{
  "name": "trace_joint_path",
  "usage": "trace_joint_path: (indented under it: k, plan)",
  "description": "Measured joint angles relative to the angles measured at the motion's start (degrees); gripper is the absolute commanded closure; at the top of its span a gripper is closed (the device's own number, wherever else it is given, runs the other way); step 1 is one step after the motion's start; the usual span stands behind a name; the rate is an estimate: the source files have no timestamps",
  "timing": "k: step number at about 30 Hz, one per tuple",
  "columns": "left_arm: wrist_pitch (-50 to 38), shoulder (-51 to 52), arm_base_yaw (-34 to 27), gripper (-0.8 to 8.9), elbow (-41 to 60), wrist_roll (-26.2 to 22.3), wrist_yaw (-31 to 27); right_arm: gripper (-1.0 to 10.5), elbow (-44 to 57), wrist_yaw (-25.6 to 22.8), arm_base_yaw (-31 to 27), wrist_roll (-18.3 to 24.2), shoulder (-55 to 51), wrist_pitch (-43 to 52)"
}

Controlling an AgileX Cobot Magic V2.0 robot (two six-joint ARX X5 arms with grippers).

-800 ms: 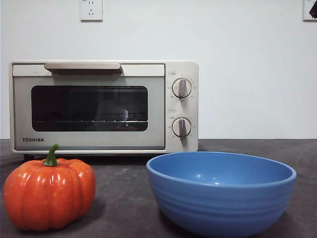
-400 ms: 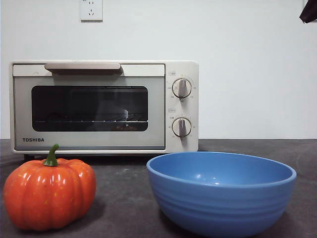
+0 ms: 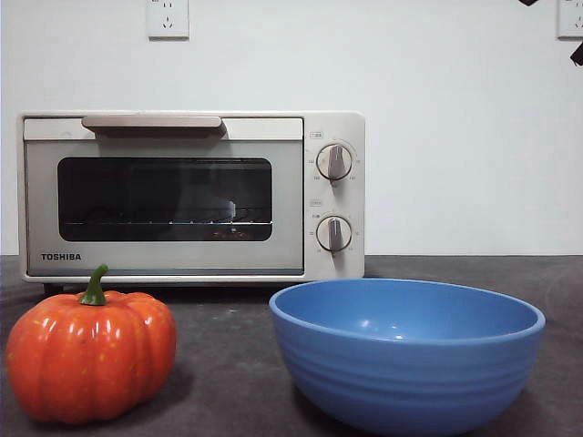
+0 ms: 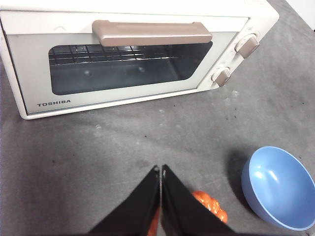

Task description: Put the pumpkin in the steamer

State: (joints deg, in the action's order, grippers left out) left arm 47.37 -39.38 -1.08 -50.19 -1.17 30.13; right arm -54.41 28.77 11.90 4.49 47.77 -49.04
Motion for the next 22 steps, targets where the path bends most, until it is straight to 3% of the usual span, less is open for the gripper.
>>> trace_joint_path:
  k: [10, 22]
  plan:
    - [-0.02, 0.0, 0.0, 7.98, 0.0, 0.0, 0.0, 4.9, 0.0, 0.11, 6.73, -0.39, 1.01, 3.06]
    - [-0.02, 0.0, 0.0, 7.98, 0.0, 0.0, 0.0, 4.9, -5.01, -0.96, 26.86, -2.36, 14.78, 12.74]
